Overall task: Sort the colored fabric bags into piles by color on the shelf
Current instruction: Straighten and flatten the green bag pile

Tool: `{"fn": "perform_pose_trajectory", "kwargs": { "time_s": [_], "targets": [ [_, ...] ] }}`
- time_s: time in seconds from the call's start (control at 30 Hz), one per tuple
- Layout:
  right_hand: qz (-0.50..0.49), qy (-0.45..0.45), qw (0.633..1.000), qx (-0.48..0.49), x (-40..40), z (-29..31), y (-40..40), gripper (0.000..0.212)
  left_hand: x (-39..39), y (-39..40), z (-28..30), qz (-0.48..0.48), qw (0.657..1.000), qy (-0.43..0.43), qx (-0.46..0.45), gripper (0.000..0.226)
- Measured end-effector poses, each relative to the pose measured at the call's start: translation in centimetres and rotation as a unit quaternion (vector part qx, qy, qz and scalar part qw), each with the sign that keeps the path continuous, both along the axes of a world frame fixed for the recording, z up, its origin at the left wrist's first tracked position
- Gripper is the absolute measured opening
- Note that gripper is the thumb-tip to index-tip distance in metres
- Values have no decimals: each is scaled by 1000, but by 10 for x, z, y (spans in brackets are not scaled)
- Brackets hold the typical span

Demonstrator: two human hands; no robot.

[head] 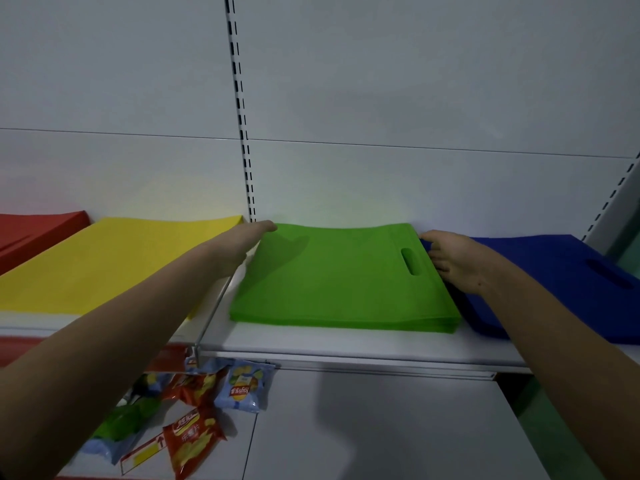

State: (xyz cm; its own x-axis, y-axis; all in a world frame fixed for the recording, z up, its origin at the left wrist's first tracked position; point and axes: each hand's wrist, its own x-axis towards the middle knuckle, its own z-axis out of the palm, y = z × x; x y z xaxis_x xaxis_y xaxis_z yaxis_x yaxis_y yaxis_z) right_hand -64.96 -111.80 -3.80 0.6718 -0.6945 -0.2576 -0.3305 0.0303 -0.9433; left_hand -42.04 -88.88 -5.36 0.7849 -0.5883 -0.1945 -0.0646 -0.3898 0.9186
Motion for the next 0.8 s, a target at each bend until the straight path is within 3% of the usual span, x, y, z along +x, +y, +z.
{"fn": "perform_pose_trajectory", "kwargs": {
  "time_s": [0.07,0.13,0.27,0.33,0.43,0.8],
  "targets": [
    [-25,14,992,-121,9,1,-1,24,-7,-6,1,-10,993,-114,22,56],
    [8,9,973,-230,25,2,10,42,-17,-17,1,-52,968,-227,93,58],
    [175,58,892,-413,72,-8,51,52,-18,-42,-13,-118,872,-389,271,60],
    [234,133,835,-480,99,-21,58,56,-11,-50,-24,-123,856,-403,298,60],
    [249,218,788,-519,128,-35,62,57,-7,-51,-39,-110,854,-407,305,59],
    [228,242,785,-523,141,-56,58,57,-3,-55,-36,-123,842,-407,332,57]
  ]
}}
